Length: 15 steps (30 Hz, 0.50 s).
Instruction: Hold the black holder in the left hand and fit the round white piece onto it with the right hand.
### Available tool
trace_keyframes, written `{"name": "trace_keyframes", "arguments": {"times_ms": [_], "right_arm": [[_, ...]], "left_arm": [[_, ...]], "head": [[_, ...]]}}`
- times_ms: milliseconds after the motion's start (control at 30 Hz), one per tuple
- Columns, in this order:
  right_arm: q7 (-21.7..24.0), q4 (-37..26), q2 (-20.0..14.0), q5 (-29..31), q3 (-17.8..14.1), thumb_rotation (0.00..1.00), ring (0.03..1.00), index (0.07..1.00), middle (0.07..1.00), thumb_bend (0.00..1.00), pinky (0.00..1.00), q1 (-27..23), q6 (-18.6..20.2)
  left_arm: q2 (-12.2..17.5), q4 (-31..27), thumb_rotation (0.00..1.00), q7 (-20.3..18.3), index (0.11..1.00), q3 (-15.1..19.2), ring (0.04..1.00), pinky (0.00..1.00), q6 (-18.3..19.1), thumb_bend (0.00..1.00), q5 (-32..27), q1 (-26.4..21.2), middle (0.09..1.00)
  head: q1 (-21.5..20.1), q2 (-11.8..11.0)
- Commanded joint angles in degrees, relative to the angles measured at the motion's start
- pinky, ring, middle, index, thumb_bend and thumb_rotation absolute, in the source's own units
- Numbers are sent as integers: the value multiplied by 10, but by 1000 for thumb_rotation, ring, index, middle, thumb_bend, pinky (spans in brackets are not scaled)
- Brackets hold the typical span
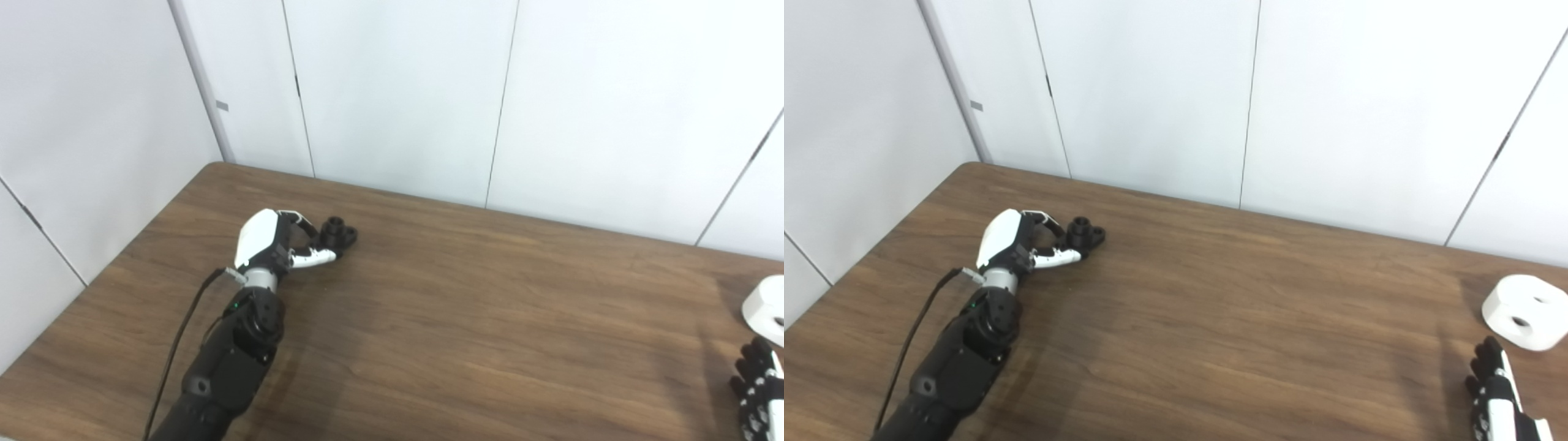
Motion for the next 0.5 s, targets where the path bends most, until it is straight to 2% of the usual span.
{"name": "trace_keyframes", "arguments": {"times_ms": [0, 233, 467], "right_arm": [[-3, -11, 3, -1, 0, 1000, 1000, 1000, 999, 539, 1000, -10, -8], [-4, -4, 6, -6, 3, 1000, 1000, 1000, 1000, 538, 1000, -13, -12], [-11, -7, 20, -14, 9, 1000, 1000, 1000, 992, 534, 1000, -14, -8]], "left_arm": [[-4, -33, 49, -14, 487, -11, 875, 809, 3, 522, 9, 7, 781], [-22, -100, 48, -36, 486, -36, 877, 820, -12, 521, 20, 56, 791], [-48, -147, 47, -32, 485, -66, 844, 749, -53, 521, 39, 103, 783]], "head": [[-1, 0], [-27, 6], [-63, 12]]}}
